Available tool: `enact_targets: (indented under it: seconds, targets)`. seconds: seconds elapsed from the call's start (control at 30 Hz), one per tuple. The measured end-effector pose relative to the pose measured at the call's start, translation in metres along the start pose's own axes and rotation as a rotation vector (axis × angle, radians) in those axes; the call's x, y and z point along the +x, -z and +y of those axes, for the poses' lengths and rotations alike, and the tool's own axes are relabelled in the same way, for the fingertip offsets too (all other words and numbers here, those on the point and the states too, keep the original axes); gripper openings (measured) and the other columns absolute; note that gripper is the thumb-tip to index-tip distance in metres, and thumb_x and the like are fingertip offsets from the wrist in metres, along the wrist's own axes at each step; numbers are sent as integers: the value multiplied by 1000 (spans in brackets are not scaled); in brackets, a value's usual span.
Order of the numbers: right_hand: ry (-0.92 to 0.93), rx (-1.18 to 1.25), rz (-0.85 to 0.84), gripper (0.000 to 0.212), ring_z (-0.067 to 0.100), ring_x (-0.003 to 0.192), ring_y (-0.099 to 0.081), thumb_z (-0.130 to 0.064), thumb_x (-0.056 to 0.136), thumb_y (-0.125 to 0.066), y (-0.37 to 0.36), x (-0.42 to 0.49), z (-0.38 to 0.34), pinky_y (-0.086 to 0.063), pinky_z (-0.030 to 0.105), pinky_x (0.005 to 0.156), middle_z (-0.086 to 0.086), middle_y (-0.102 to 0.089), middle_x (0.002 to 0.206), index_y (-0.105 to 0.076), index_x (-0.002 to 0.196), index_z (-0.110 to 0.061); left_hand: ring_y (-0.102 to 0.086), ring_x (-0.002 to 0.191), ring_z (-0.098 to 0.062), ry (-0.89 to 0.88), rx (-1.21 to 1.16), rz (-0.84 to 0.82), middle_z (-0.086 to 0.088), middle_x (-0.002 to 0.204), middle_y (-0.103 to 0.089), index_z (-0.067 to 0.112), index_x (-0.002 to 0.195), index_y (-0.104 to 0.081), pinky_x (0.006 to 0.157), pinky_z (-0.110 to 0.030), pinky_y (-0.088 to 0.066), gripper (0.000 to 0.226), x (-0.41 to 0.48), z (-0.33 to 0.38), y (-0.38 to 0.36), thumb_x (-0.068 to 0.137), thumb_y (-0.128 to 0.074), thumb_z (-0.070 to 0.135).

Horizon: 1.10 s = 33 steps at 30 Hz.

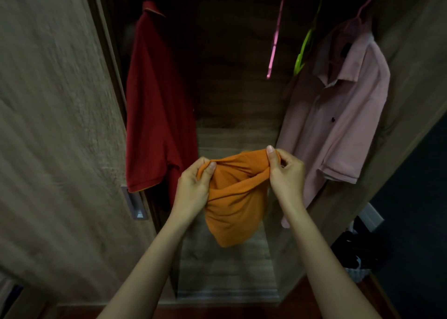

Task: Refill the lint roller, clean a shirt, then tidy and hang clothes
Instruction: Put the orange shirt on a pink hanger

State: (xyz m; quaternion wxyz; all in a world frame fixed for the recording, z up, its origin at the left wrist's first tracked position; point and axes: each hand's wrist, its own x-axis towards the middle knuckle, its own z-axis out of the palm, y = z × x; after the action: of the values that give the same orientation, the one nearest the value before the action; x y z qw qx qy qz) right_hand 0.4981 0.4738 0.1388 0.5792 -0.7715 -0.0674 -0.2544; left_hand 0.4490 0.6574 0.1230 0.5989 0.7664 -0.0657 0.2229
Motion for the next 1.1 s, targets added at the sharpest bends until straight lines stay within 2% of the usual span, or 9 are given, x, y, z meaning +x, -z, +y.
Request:
enact_targets:
  seconds: [0.07, 0.2, 0.27, 0.37, 0.57, 0.7, 0.87, 1.03, 1.1]
  targets:
    - [9, -14, 13, 42, 8, 53, -46, -31, 96, -51, 2, -1, 2, -35, 25, 51, 14, -52, 58, -59, 68, -1, -48, 65, 1, -4, -9, 15, 16, 66, -50, 3, 77, -55, 66, -16, -40, 30, 1, 1, 1, 100, -47, 21]
    - [-30, -34, 13, 38, 4, 56, -49, -33, 96, -51, 6, 1, 8, -40, 27, 56, 7, -58, 65, -63, 77, -2, -57, 101, 1, -167, 112, 52, 1, 106, -63, 9, 90, -63, 92, -13, -41, 17, 7, 9, 2, 97, -49, 15]
    - [-50, -22, -32, 22, -3, 74, -58, -32, 95, -52, 8, 3, 9, -49, 23, 68, -1, -66, 89, -67, 97, -16, -59, 92, -6, -241, 167, -7, 4, 94, -62, 9, 85, -62, 86, -21, -45, 19, 12, 17, 0, 96, -49, 17]
    - [-26, 19, -104, 24, -17, 86, -54, -25, 93, -57, 10, 3, 5, -42, 4, 75, 0, -61, 114, -59, 116, -21, -52, 69, -5, -257, 208, -96, 13, 69, -51, 15, 74, -52, 70, -24, -38, 24, 20, 27, -1, 97, -47, 20]
    - [-22, 171, -385, 33, -15, 100, -57, -23, 94, -53, 9, -18, -4, -41, 8, 89, -6, -64, 113, -59, 123, -10, -45, 62, -2, -227, 97, -114, 11, 64, -46, 11, 74, -50, 64, -27, -38, 28, 37, 35, 4, 98, -47, 25]
    - [-163, 448, -501, 38, 11, 115, -60, -36, 87, -53, 2, -24, -10, -47, 25, 98, 1, -67, 120, -63, 118, -17, -42, 58, 2, -169, -22, -98, 14, 61, -44, 15, 75, -49, 62, -18, -38, 27, 42, 41, 5, 101, -44, 19]
    - [-124, 515, -427, 15, 12, 86, -62, -29, 85, -61, -3, -22, -21, -47, 32, 87, -6, -66, 78, -68, 82, -16, -47, 63, -11, -80, -81, -31, 2, 65, -47, 12, 77, -50, 69, -25, -44, 28, 38, 41, 12, 102, -43, 20]
    - [-156, 577, -413, 25, 15, 83, -60, -48, 75, -70, -6, -18, -27, -51, 29, 82, -1, -65, 80, -72, 80, -24, -49, 68, -20, -44, -101, -13, -11, 72, -49, 2, 83, -54, 72, -31, -47, 31, 35, 45, 13, 103, -41, 23]
    - [-182, 590, -376, 25, 17, 83, -62, -43, 78, -69, -6, -19, -29, -52, 28, 83, 2, -67, 86, -73, 87, -20, -49, 68, -23, -21, -93, 6, -12, 71, -49, -2, 85, -54, 73, -40, -48, 35, 36, 42, 12, 103, -42, 25]
